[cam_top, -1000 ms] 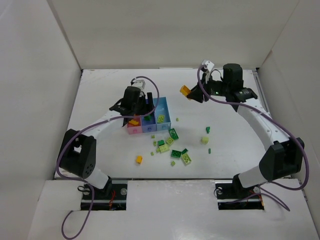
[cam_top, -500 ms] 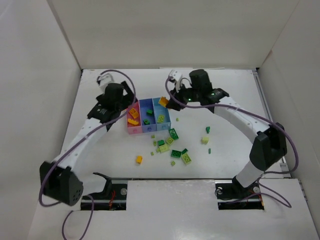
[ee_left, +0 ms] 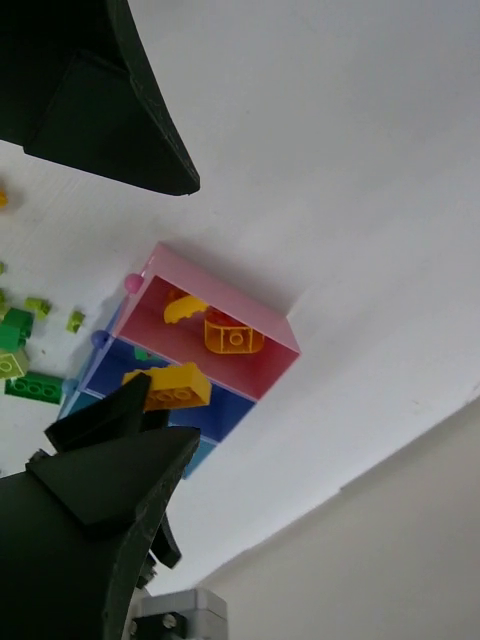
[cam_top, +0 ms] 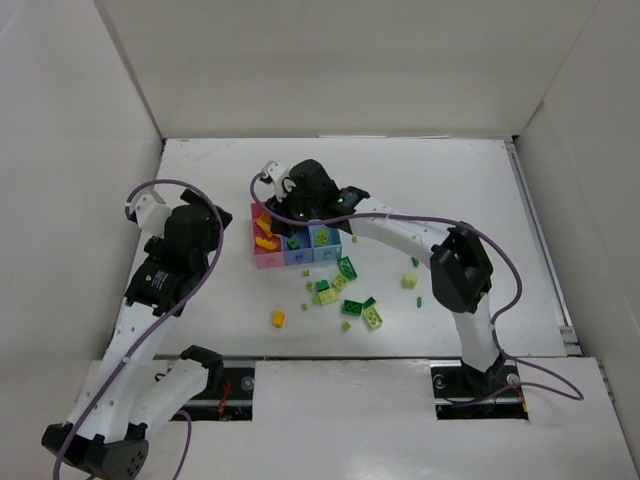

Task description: Sort the legos into containers by color

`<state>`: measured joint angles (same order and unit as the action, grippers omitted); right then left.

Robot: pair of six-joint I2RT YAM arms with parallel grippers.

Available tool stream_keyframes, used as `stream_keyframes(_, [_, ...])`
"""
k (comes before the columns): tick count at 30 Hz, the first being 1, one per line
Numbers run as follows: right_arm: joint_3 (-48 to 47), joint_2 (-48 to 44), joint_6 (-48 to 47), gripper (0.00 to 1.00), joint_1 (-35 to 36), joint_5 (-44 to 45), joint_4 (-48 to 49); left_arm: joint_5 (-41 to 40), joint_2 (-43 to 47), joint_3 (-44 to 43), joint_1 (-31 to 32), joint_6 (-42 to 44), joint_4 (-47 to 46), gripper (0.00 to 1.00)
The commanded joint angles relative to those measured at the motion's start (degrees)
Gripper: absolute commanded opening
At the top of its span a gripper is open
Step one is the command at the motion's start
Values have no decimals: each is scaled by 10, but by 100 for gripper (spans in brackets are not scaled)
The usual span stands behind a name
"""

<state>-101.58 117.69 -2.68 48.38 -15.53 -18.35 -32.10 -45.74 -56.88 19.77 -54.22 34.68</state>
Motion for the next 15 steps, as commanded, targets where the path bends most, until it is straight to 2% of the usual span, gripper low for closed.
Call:
stream_keyframes(1, [-54, 25, 40, 1, 5, 39, 33, 10, -5, 12, 1, -12, 32, 100])
stream_keyframes(7, [-65, 39, 48, 23, 10, 27, 38, 42, -10, 31, 1, 1, 20, 100])
stream_keyframes(11, [-71, 44, 42, 28, 10, 2, 38, 63, -15, 36, 1, 8, 9, 100])
stream_keyframes(13, [-86, 52, 42, 38, 10, -20, 38, 63, -15, 36, 1, 13, 9, 100])
stream_keyframes(15, [-100, 60, 42, 40, 10, -34, 25, 69, -15, 36, 1, 18, 9, 100])
